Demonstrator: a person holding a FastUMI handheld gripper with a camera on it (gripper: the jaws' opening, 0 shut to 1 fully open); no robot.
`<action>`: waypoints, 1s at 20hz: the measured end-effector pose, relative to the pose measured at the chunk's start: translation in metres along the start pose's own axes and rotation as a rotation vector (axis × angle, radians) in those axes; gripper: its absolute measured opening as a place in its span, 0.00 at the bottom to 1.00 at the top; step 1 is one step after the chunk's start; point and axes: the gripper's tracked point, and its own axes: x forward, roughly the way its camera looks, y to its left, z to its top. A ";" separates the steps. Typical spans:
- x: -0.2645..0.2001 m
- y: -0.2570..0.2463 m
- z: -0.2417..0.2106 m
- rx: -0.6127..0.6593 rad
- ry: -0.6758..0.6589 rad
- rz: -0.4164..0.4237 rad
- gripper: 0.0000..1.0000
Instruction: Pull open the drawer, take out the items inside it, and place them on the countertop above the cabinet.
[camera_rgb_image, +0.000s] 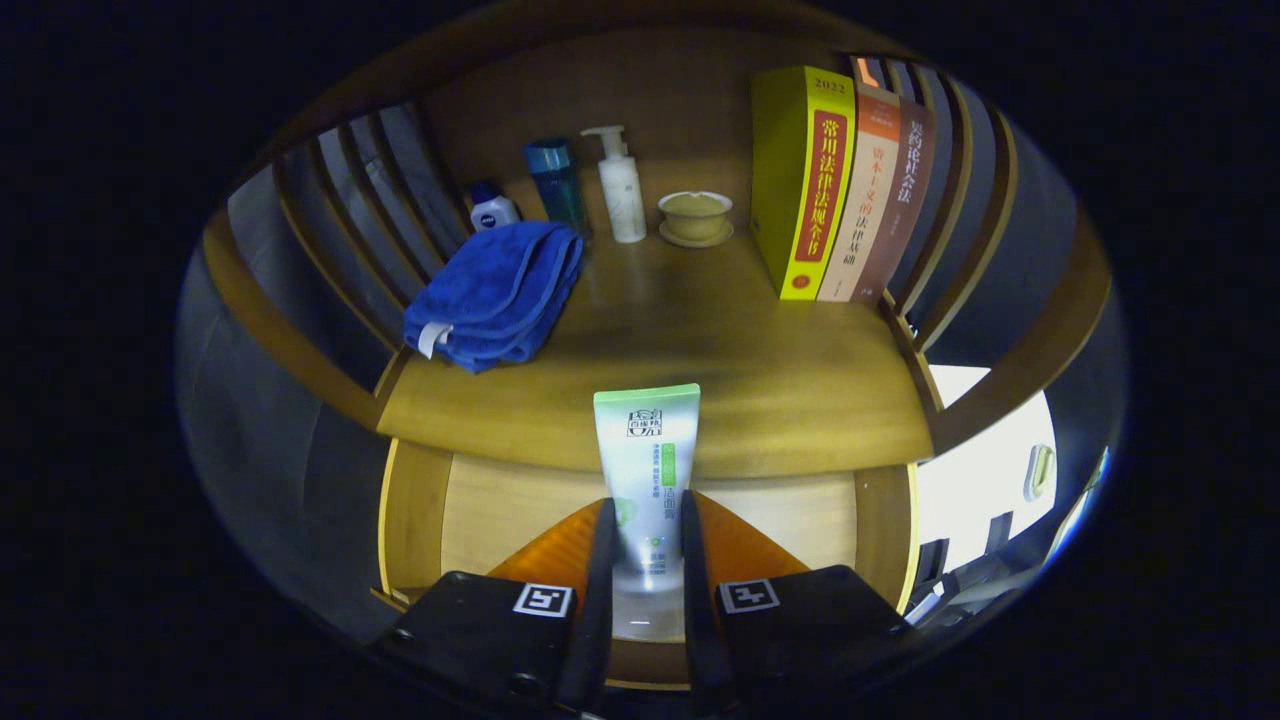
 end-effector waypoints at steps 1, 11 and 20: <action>0.003 -0.001 0.010 0.006 -0.009 -0.006 0.40; 0.071 -0.006 0.079 0.016 -0.025 -0.077 0.40; 0.093 -0.020 0.086 0.063 -0.039 -0.122 0.51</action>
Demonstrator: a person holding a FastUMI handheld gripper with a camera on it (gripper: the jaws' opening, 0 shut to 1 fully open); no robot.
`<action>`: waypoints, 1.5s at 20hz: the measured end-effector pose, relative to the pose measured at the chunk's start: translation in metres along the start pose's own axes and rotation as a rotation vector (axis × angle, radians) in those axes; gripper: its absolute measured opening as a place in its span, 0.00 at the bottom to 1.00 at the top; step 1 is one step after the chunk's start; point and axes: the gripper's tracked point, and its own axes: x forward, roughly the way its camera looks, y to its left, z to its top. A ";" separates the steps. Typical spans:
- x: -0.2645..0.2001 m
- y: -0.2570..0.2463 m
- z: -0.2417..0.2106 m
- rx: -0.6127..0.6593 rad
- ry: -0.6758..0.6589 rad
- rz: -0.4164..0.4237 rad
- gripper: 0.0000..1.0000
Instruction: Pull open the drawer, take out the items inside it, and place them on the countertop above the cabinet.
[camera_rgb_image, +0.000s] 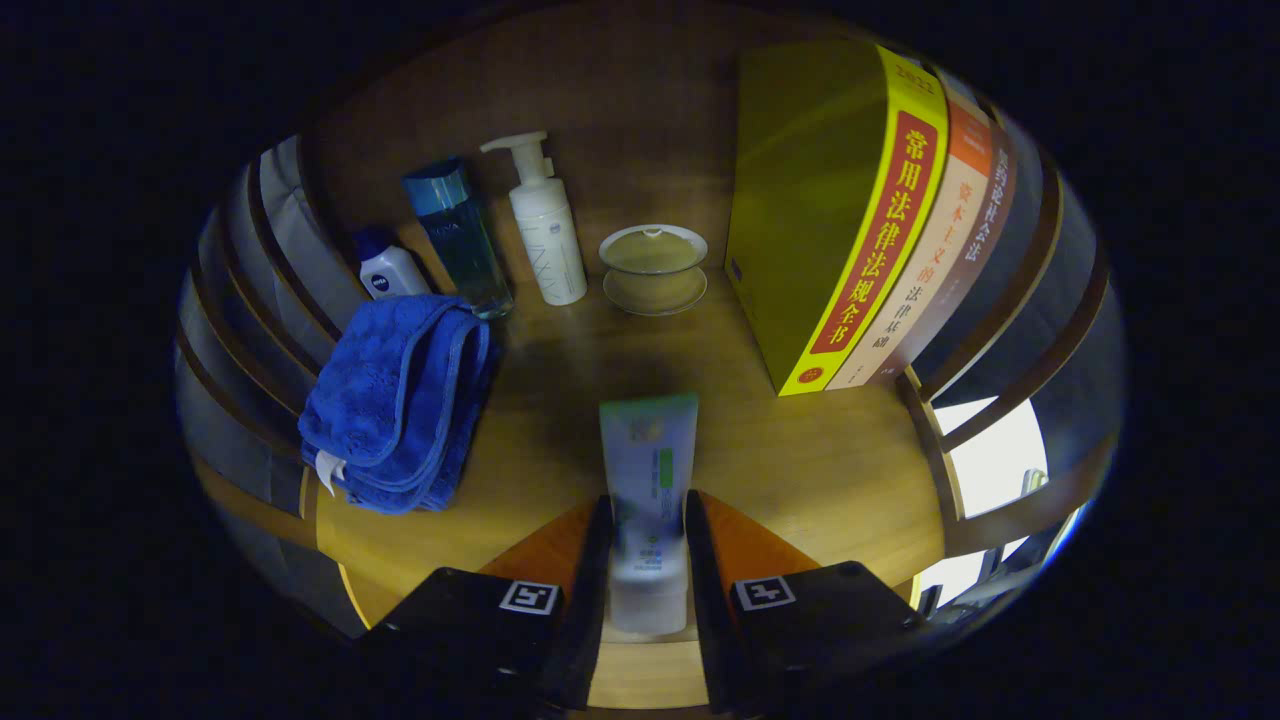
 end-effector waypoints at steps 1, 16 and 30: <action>-0.006 -0.001 0.002 0.000 -0.016 0.001 0.53; -0.157 -0.011 -0.052 -0.021 -0.385 0.032 0.98; -0.235 -0.058 -0.179 -0.044 -0.665 -0.013 0.98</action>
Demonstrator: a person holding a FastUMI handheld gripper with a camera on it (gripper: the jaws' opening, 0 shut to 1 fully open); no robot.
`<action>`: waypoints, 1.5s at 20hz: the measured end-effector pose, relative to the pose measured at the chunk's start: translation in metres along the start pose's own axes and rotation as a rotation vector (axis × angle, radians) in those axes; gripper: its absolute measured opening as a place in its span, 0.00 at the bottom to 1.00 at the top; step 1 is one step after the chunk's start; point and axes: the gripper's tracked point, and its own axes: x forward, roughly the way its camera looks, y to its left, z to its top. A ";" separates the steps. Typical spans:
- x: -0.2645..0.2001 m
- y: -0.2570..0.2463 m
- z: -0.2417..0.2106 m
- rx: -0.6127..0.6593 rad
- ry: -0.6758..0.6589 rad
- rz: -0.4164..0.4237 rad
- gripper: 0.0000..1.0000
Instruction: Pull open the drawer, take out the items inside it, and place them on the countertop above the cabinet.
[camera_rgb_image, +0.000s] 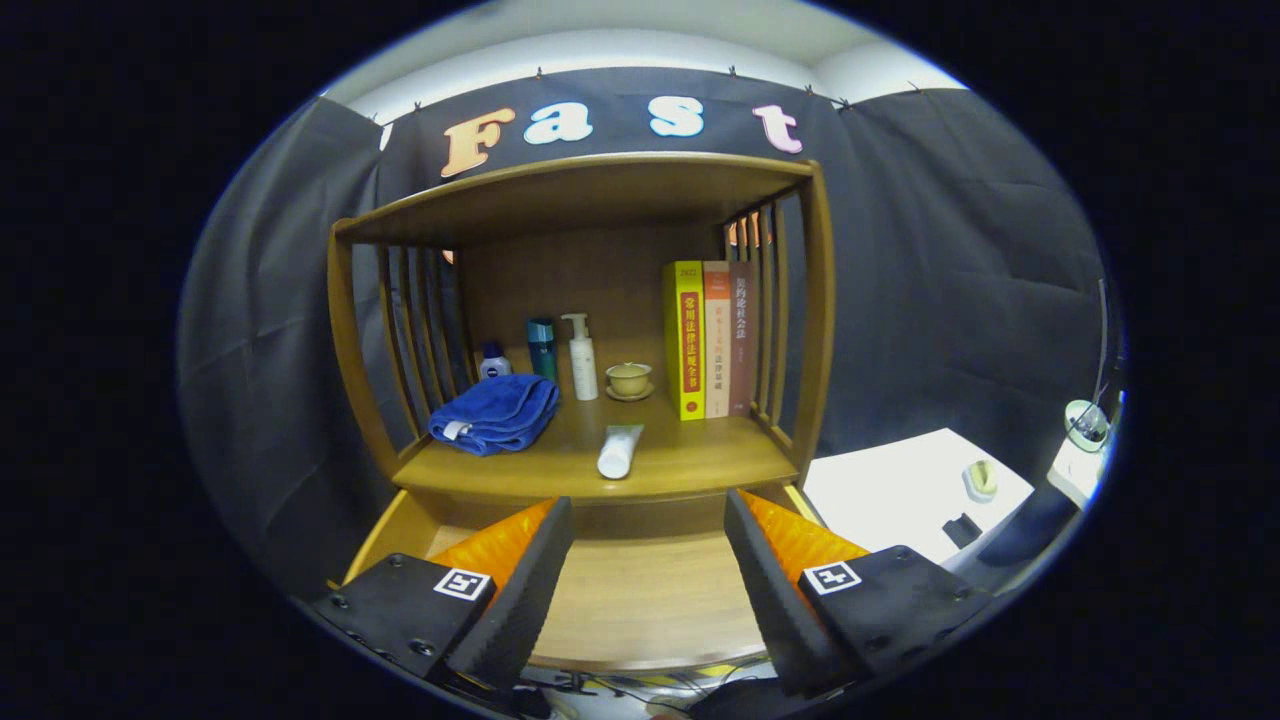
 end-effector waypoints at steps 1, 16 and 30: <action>-0.006 -0.005 -0.008 -0.011 -0.008 -0.001 0.98; -0.045 -0.019 -0.153 -0.092 0.097 -0.007 0.98; -0.020 0.001 -0.185 -0.035 0.132 0.015 0.96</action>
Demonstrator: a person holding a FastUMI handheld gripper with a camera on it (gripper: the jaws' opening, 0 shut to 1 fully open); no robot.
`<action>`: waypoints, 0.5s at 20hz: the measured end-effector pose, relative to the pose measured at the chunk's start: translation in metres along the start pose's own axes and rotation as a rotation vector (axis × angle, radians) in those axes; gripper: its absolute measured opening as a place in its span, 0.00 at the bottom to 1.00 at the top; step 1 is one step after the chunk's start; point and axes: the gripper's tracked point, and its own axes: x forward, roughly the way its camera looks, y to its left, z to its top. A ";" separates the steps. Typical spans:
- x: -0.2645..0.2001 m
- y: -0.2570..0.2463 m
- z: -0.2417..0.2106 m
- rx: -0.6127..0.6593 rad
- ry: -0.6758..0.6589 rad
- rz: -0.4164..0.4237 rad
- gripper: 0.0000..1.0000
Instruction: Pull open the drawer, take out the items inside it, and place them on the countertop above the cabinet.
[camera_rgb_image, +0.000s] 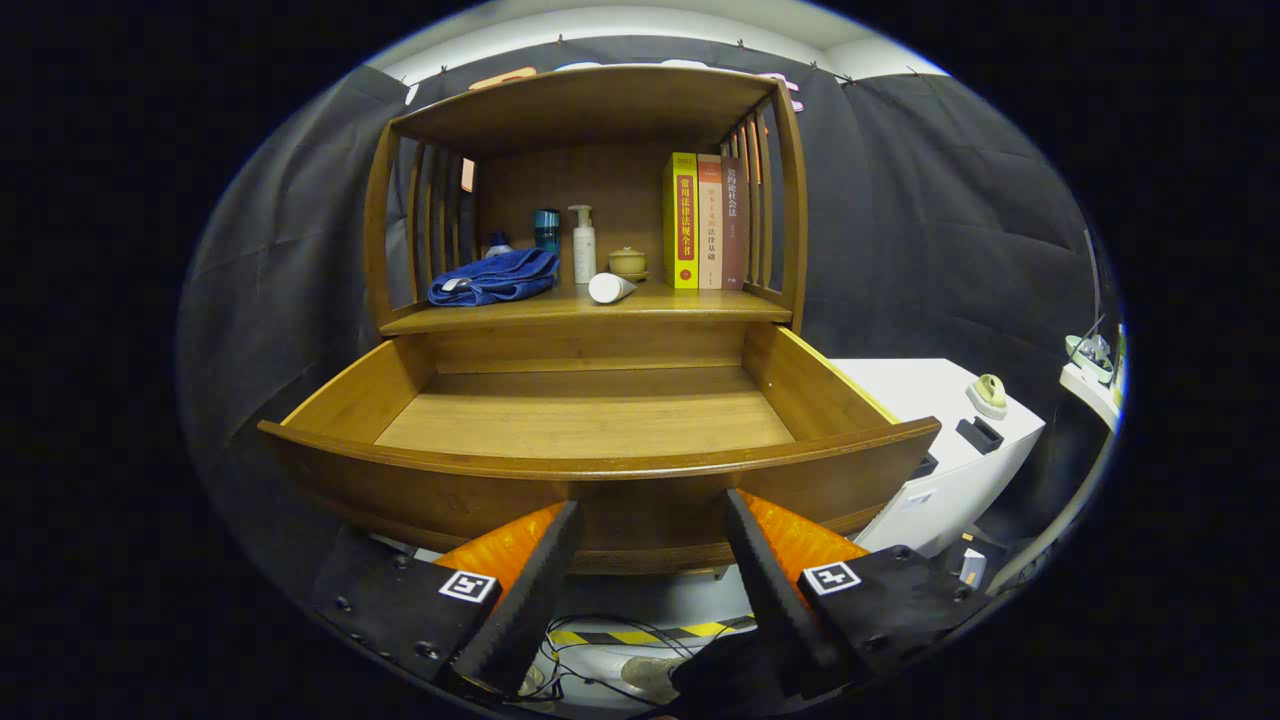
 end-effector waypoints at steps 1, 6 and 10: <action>0.000 0.002 0.000 -0.001 -0.013 -0.003 0.96; 0.013 0.010 0.004 0.031 -0.029 -0.013 0.96; 0.029 0.010 0.015 0.030 -0.045 -0.013 0.97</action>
